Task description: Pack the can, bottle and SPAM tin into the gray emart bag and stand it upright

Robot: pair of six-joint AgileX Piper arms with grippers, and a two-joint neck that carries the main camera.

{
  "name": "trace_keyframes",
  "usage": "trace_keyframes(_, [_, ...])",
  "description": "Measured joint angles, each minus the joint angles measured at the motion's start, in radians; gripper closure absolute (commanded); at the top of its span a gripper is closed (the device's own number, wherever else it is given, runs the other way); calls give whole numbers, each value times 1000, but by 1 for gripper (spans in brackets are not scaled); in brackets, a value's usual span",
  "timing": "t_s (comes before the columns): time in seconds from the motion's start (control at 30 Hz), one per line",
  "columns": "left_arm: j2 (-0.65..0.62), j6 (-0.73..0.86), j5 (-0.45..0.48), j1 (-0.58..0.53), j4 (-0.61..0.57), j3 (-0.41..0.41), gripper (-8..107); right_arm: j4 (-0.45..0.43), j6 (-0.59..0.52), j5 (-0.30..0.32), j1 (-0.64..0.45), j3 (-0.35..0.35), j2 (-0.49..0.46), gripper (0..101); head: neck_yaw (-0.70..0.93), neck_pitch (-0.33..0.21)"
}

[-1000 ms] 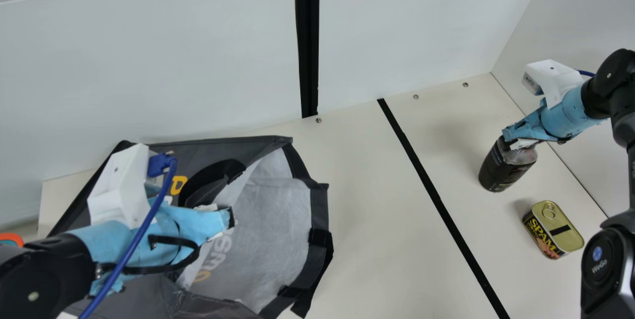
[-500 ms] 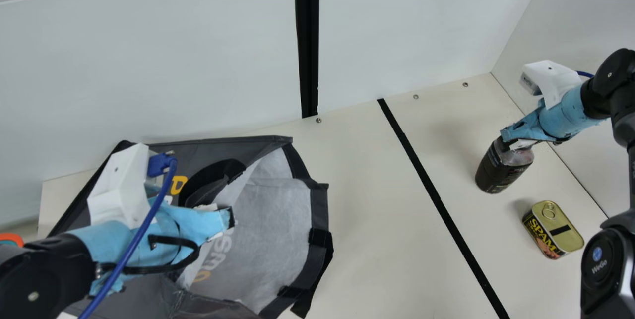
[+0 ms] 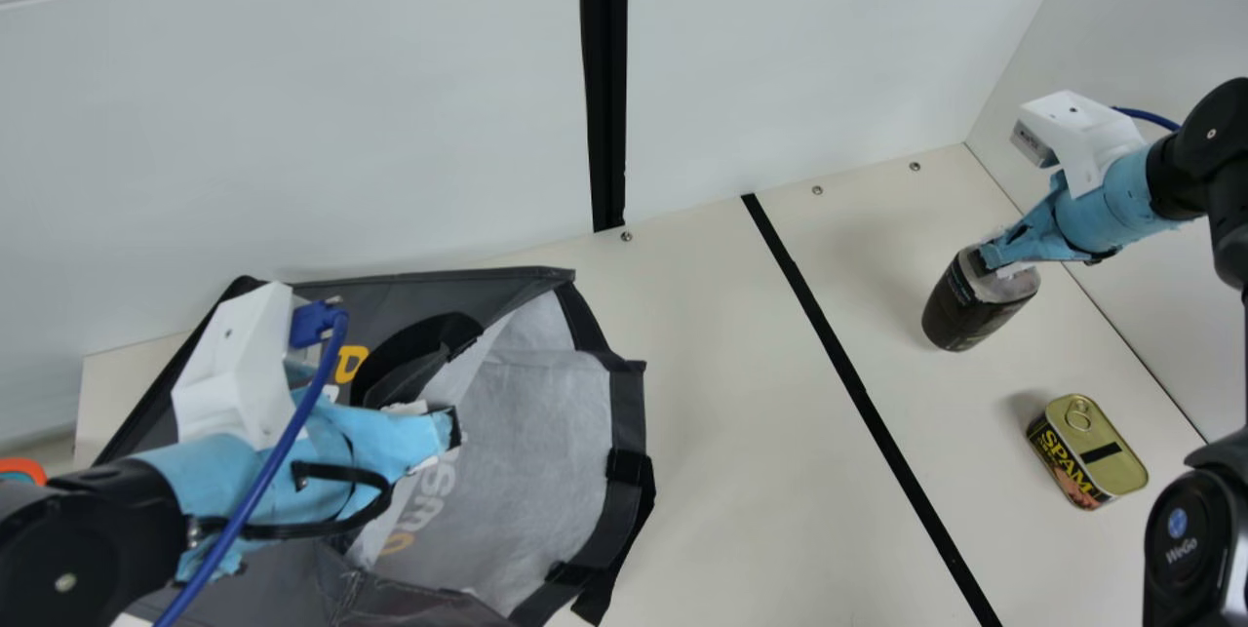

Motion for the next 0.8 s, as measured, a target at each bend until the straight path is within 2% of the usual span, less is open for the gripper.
trace_keyframes(0.3, [0,0,0,0,0,0,107,17,-107,-1,23,-3,-27,101,2,-2])
trace_keyframes(0.8, [0,0,0,0,0,0,107,82,-274,-3,78,72,-99,101,2,-2])
